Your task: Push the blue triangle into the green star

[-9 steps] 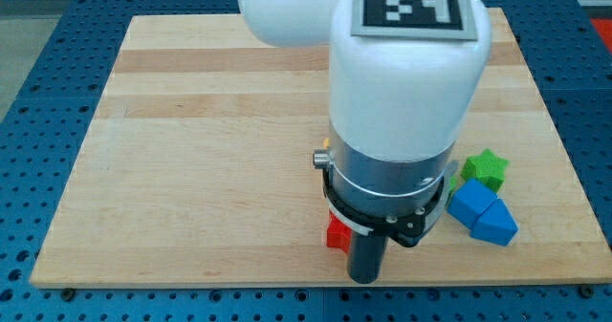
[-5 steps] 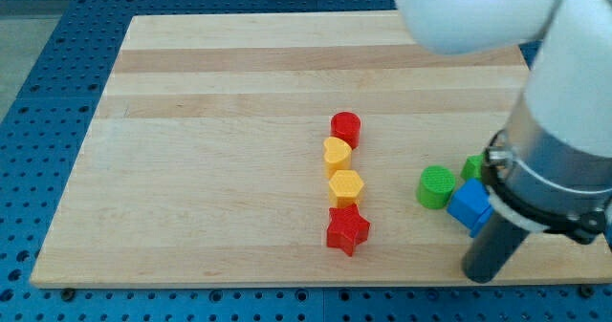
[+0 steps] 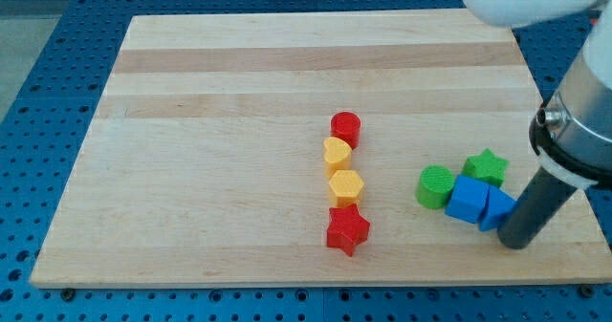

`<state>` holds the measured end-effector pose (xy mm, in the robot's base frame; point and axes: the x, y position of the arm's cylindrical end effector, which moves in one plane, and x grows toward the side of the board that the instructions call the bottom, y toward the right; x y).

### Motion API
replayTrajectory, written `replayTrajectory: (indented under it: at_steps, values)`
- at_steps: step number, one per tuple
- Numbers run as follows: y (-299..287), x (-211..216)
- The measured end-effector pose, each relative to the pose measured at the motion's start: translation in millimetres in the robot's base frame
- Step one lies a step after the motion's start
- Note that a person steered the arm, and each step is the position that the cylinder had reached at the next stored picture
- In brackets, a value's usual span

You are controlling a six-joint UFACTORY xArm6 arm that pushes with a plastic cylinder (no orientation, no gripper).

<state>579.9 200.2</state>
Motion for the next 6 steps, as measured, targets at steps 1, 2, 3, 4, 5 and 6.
replayTrajectory:
  at_steps: [1,2,3,4,5,6]
  values:
    - [0.0,-7.3]
    - [0.0,-10.4]
    - [0.0,-21.8]
    - [0.0,-39.0]
    - [0.0,-59.1]
    - [0.0,-80.0]
